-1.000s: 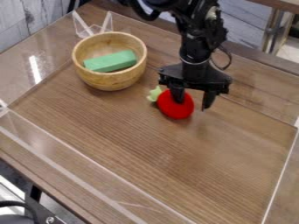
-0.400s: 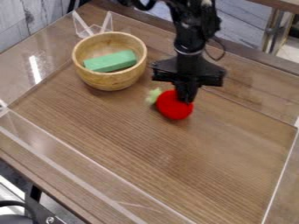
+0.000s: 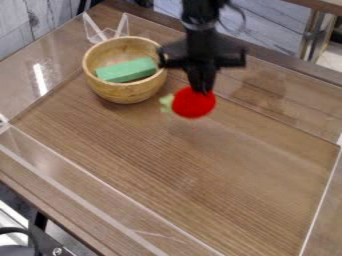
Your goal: Move the red fruit to the left
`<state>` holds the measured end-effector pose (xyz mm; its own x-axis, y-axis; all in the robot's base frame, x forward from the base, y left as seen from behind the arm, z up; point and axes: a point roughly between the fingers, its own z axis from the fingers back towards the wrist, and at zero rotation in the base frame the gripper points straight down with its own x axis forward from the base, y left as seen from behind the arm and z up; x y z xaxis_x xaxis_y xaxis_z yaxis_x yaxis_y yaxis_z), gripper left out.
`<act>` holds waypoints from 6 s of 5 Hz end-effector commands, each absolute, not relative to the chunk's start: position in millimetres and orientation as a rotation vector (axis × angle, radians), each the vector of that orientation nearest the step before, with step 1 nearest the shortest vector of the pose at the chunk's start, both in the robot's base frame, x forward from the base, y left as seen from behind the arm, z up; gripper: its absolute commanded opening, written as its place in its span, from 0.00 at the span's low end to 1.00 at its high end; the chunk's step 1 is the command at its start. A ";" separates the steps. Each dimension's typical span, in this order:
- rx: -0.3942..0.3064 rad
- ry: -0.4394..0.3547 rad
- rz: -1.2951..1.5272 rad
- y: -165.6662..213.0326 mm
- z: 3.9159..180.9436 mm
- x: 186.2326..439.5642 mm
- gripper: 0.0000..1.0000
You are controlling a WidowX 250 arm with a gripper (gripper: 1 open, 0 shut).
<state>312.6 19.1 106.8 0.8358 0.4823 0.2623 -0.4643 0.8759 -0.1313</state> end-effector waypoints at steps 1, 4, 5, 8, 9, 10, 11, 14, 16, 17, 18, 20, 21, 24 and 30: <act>-0.060 -0.338 0.507 46.3 131.2 295.9 0.00; -0.003 -0.324 0.663 124.5 113.4 278.5 0.00; -0.005 -0.325 0.661 128.4 108.9 286.7 0.00; -0.044 -0.325 0.546 115.2 98.4 319.7 0.00; -0.052 -0.327 0.533 115.2 100.3 326.6 0.00; -0.061 -0.331 0.528 115.1 104.7 332.2 0.00; -0.069 -0.339 0.577 112.2 115.8 335.6 0.00; -0.108 -0.336 0.580 114.8 146.6 338.3 0.00; -0.070 -0.313 0.597 120.4 138.1 338.1 1.00; -0.052 -0.300 0.602 124.5 129.2 339.3 1.00; -0.025 -0.277 0.633 122.7 111.1 346.4 1.00; 0.011 -0.245 0.665 119.0 88.9 353.9 0.00; -0.005 -0.253 0.669 117.9 101.5 352.5 0.00; -0.063 -0.261 0.569 133.4 126.4 339.1 0.00; -0.041 -0.247 0.665 133.5 105.6 330.5 1.00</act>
<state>325.1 132.7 90.6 0.7659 0.6209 0.1671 -0.6123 0.7836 -0.1052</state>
